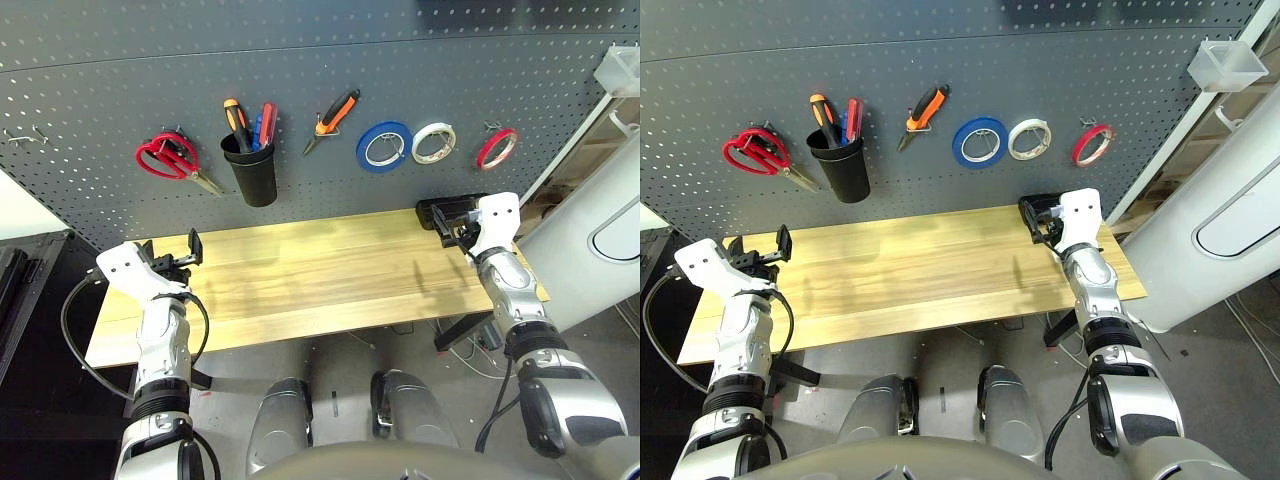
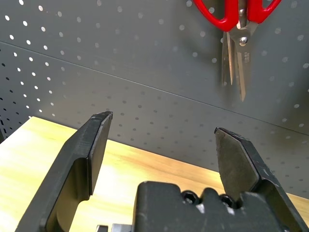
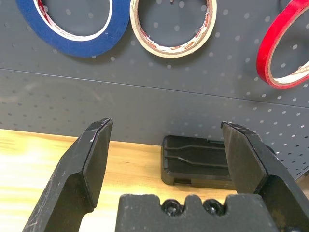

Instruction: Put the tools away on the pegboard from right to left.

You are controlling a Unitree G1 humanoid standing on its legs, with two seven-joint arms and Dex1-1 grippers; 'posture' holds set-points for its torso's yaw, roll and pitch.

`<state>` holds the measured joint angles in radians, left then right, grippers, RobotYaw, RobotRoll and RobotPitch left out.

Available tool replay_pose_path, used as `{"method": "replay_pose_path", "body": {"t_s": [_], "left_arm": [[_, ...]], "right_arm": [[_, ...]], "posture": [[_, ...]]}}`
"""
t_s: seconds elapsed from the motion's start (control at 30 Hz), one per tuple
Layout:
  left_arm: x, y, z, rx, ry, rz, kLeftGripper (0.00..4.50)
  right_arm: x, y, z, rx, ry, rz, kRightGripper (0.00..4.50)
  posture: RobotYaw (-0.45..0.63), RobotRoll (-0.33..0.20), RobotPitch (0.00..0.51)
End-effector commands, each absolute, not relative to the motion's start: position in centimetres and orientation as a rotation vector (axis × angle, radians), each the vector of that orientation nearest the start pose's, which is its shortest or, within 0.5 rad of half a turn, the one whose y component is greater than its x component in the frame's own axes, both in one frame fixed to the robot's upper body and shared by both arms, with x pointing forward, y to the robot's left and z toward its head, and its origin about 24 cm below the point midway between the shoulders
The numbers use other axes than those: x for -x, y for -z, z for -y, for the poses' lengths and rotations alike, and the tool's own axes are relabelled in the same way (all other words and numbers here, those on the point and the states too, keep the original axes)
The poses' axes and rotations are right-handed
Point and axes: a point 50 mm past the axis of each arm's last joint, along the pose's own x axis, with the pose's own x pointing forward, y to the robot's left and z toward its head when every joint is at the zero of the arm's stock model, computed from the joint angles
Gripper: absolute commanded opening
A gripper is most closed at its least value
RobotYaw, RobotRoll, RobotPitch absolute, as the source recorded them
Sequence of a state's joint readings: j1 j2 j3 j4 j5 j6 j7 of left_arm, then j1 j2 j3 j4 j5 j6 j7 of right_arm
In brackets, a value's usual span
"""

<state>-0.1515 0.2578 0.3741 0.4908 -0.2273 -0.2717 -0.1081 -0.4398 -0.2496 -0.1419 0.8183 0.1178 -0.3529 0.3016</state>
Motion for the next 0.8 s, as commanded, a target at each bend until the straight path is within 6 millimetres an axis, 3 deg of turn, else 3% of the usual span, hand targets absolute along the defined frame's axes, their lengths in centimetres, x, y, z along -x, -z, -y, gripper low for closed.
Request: {"method": "replay_pose_path", "body": {"t_s": [0.03,0.8], "left_arm": [[-25.59,-2.1,-29.03,0.022,-0.32,0.019,4.46],[-26.15,-2.5,-28.7,0.019,-0.302,0.027,4.46]], "right_arm": [[-31.78,-2.28,21.69,0.072,-0.129,-0.021,4.5],[-32.04,-2.48,21.88,0.076,-0.13,-0.019,4.5]], "posture": [[0.02,0.0,0.015],[0.02,0.0,0.009]]}}
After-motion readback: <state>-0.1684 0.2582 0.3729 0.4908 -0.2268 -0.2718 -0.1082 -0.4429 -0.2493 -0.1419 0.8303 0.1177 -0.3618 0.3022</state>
